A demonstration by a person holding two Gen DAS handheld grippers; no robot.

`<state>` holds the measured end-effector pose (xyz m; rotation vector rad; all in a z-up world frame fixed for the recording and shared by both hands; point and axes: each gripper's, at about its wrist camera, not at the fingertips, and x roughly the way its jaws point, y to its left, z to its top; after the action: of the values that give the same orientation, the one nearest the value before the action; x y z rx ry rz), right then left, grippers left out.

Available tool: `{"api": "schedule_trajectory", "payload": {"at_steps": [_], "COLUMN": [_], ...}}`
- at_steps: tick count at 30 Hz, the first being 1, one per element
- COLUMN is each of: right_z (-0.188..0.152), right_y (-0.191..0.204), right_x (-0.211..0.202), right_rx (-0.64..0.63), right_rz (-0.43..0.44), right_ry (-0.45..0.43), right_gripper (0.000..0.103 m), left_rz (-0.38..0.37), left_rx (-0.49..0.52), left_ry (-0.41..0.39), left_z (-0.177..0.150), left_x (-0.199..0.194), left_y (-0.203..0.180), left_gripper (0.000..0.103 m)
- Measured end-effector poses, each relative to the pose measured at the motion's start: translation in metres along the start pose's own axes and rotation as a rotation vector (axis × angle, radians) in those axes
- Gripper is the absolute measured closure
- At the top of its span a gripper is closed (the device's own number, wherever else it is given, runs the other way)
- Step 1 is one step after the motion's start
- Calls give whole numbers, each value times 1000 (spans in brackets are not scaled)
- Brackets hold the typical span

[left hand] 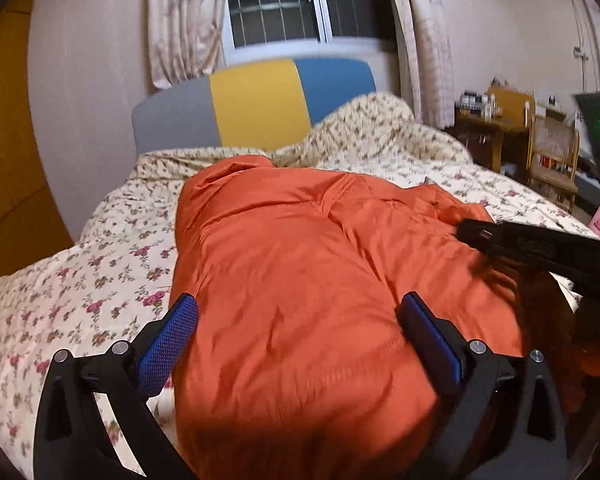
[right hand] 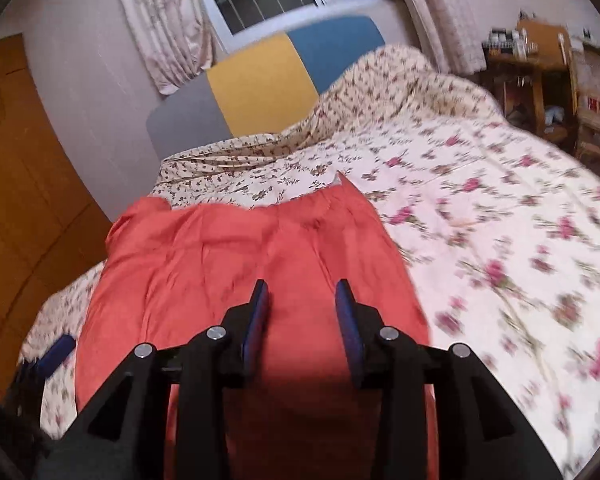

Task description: Fold large clothes

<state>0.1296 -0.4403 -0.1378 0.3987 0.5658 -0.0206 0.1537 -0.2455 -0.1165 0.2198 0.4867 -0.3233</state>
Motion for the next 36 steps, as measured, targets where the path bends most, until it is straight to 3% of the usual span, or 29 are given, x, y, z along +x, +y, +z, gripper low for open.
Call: {"api": "schedule_trajectory", "payload": {"at_steps": [3,8,12,18,24,29,33,36], "right_z": [-14,-23,-24,-23,-35,-54,-70,-74], "right_y": [-4,-15,-22,-22,-8,9,6,2], "right_x": [-10,7,11,-15,-58,-70,-54,-44], "right_rx": [-33,11,44,88,89,2,-30,-38], "right_rz": [-62,-78,-54,-46,-60,-118,-151,-155], "right_ry": [14,55,65,65,63,101,140,141], "right_gripper": [68,68,68,64,57,56,55,54], "left_rz": [-14,-13,-30,-16,-89,-98,-109,-83], "left_rx": [-5,85,89,85,12,97,124,186], "left_ry": [13,64,98,75,47,28,105,106], "left_z": [-1,-4,-6,-7,-27,-37,-38,-46], "left_x": [2,21,31,15,-30,-45,-28,-20], "left_y": [0,-12,-12,-12,-7,-16,-17,-22], "left_gripper": [3,3,3,3,3,3,3,3]}}
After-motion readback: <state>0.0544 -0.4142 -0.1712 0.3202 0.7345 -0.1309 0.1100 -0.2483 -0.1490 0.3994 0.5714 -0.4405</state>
